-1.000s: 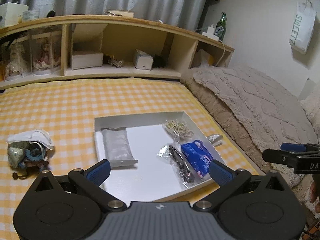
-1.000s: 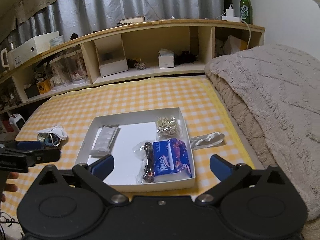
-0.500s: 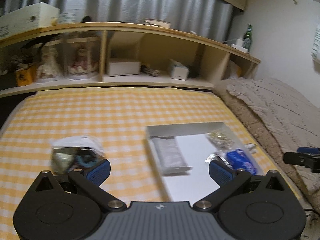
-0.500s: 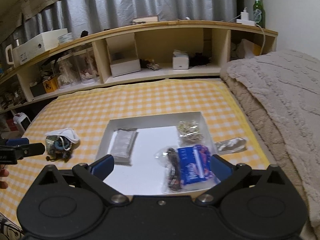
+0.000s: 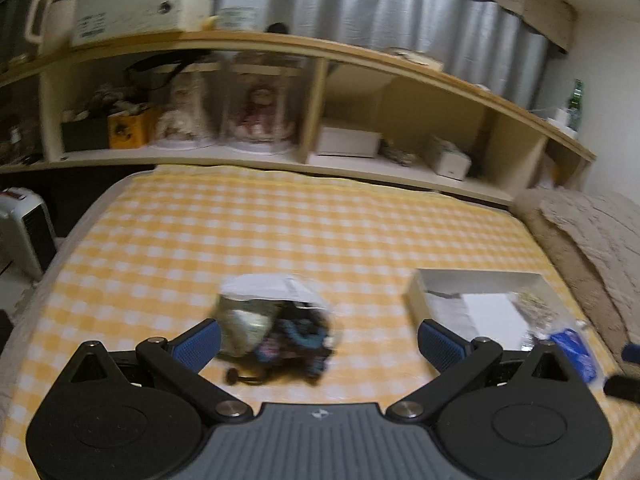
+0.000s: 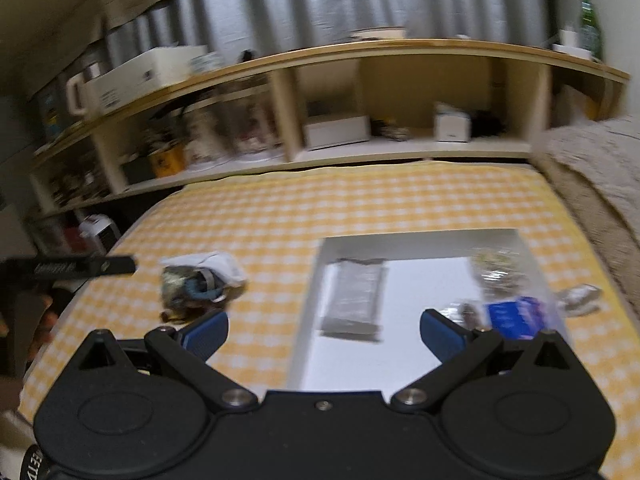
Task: Organize soft objects
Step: 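Move the right tool to the white sachet while the left approaches the floral pouch, then grasp the white medicine sachet with the right gripper while the left grasps the floral pouch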
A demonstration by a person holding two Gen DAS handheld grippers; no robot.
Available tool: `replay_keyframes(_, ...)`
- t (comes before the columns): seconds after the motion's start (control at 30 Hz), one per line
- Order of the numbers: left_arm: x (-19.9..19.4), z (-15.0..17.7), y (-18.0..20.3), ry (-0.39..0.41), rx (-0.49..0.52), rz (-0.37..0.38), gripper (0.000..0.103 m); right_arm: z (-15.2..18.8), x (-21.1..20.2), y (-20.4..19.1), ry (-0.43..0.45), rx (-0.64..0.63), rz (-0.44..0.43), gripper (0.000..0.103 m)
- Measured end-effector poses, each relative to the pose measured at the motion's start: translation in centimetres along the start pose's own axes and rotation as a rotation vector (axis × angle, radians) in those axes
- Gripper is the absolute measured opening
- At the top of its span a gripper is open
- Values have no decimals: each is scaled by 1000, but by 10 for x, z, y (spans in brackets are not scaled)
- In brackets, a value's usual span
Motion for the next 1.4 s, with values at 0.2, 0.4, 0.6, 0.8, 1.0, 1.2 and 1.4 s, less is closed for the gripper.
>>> replay_keyframes(0.2,25,-1,-30,-19,-1,-42,103,16,31,-51,-3,-120,-119,103)
replay_keyframes(0.4,63,6,-43,-102,-33,0,103,31,68,-85,-70,-181,-243,103)
replay_keyframes(0.6,95,15,-53,-148,-28,-16,102,52,103,-110,-142,-272,-312,103)
replay_keyframes(0.8,116,16,-68,-167,-91,-7,94,80,129,-139,-233,-402,-369,103)
replay_keyframes(1.0,136,16,-72,-162,-107,7,88,105,145,-163,-333,-490,-443,103)
replay_keyframes(1.2,156,19,-71,-167,-100,25,88,130,149,-176,-427,-588,-491,88)
replay_keyframes(1.4,172,18,-77,-150,-153,26,81,133,143,-173,-415,-628,-483,73)
Point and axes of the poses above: each gripper's, at about its wrist camera, not at the fingertips, and x roughly the way its jaws point, y to its right, z to its underside, the point moved 8 cm from there along x, roughly the way its jaws point
